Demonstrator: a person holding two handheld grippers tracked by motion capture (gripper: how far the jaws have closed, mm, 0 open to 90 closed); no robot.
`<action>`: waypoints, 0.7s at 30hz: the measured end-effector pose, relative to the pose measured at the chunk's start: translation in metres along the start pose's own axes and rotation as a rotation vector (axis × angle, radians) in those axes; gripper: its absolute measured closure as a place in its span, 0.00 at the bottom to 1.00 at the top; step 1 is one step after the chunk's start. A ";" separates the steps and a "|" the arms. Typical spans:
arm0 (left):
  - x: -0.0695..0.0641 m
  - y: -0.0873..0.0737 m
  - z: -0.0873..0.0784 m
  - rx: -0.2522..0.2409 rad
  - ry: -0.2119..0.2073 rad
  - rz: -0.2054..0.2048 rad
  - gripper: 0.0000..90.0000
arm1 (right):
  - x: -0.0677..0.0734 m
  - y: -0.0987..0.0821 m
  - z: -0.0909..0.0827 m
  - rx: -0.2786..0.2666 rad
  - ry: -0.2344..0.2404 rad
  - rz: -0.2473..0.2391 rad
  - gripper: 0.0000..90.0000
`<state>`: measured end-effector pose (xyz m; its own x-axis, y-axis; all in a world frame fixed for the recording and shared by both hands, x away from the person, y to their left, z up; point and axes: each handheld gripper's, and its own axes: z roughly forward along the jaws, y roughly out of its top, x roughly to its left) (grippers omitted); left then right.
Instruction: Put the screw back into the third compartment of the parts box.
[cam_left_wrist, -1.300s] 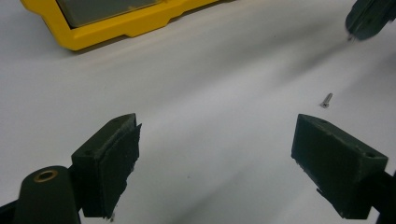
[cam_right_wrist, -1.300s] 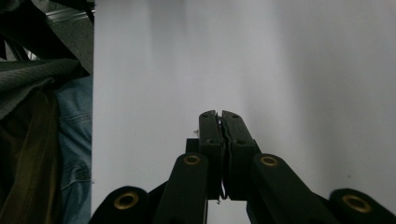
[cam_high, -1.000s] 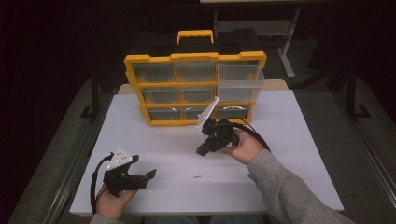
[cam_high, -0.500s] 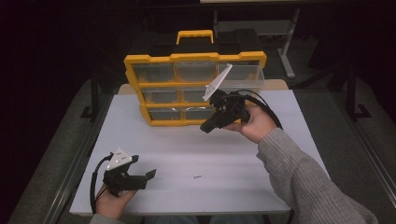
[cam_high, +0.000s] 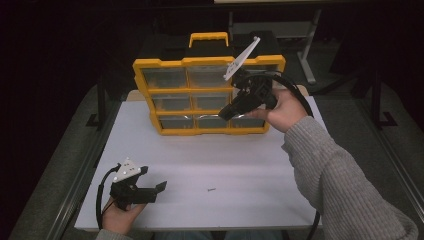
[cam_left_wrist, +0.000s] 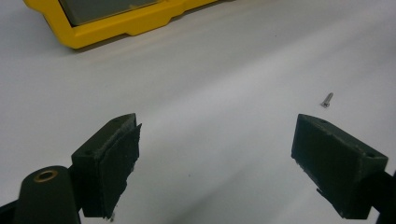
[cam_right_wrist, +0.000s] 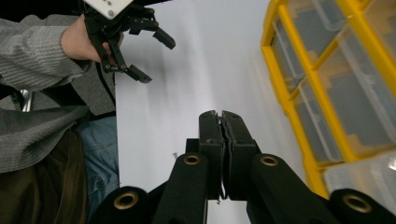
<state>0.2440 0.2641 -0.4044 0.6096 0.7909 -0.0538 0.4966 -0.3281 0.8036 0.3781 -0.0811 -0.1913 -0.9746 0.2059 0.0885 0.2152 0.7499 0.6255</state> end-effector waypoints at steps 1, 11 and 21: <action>0.000 0.000 0.000 0.004 0.001 0.005 0.16 | -0.002 0.001 -0.005 -0.002 -0.008 0.004 0.96; 0.000 0.000 0.000 0.005 0.000 0.005 0.16 | -0.011 0.012 -0.041 -0.033 -0.054 0.030 0.96; 0.000 0.000 -0.001 0.013 0.000 0.016 0.16 | -0.028 0.014 -0.072 -0.039 -0.121 0.103 0.96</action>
<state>0.2439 0.2648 -0.4036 0.6180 0.7851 -0.0410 0.4945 -0.3476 0.7966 0.4039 -0.1219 -0.1289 -0.9324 0.3564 0.0609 0.3085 0.6964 0.6480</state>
